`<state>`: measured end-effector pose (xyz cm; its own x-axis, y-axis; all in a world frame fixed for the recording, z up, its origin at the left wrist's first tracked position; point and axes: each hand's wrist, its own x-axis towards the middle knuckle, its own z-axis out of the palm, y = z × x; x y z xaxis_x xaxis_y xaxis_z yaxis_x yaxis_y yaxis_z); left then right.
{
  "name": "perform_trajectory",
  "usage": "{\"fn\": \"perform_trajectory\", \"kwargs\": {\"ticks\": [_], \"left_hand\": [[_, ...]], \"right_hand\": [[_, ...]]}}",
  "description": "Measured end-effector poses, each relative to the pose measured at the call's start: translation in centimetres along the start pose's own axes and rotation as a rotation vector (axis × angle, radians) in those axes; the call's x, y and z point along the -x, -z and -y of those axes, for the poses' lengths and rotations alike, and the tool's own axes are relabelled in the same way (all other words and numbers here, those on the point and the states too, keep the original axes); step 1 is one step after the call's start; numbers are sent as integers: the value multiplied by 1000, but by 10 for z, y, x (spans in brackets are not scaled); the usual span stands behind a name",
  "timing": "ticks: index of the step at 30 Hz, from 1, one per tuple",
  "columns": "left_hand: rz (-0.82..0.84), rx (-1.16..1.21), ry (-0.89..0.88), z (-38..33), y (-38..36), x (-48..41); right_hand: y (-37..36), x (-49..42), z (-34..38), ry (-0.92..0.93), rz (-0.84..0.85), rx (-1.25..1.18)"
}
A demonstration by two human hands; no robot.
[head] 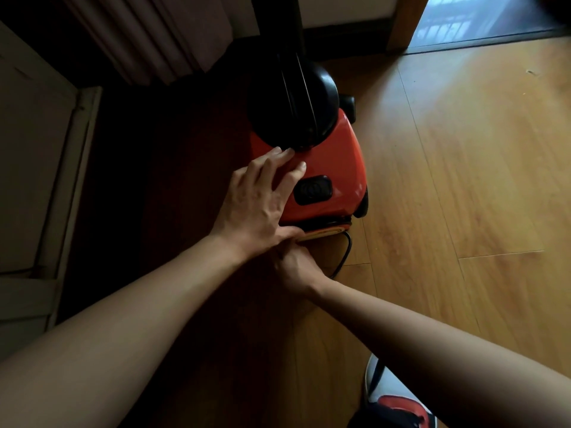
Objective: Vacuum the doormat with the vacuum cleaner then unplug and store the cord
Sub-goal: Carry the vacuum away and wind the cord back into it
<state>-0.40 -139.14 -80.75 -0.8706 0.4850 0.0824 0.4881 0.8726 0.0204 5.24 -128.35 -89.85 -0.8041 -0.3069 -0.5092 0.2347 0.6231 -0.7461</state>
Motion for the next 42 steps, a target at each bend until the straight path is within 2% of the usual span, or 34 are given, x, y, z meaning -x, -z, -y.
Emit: {"fn": "perform_trajectory", "kwargs": {"ticks": [7, 10, 14, 16, 18, 20, 23, 26, 30, 34, 37, 42], "left_hand": [[16, 23, -18, 3, -2, 2], [10, 29, -17, 3, -2, 2], [18, 26, -16, 3, -1, 2], [21, 23, -15, 4, -2, 2], [23, 20, -15, 4, -2, 2], [27, 18, -14, 4, -2, 3], [20, 31, -13, 4, -3, 3], [9, 41, -11, 2, -4, 3], [12, 40, -16, 2, -4, 2], [16, 44, -18, 4, -3, 2], [15, 48, -16, 3, -3, 2], [13, 48, -10, 2, -3, 2]], "right_hand": [[21, 6, -40, -128, 34, -195], [50, 6, -57, -99, 59, -194], [75, 0, -75, 4, 34, 55], [83, 4, -78, -50, 18, 307], [92, 11, -84, -121, 72, 611], [101, 23, -95, -194, 171, 709], [117, 51, -121, -217, 202, 450], [134, 70, -123, -155, 43, 73], [142, 60, -104, -277, -120, -393], [149, 51, -83, -332, -202, -591], [153, 57, -68, -312, -167, -725], [151, 72, -33, -281, -105, -764]]}}
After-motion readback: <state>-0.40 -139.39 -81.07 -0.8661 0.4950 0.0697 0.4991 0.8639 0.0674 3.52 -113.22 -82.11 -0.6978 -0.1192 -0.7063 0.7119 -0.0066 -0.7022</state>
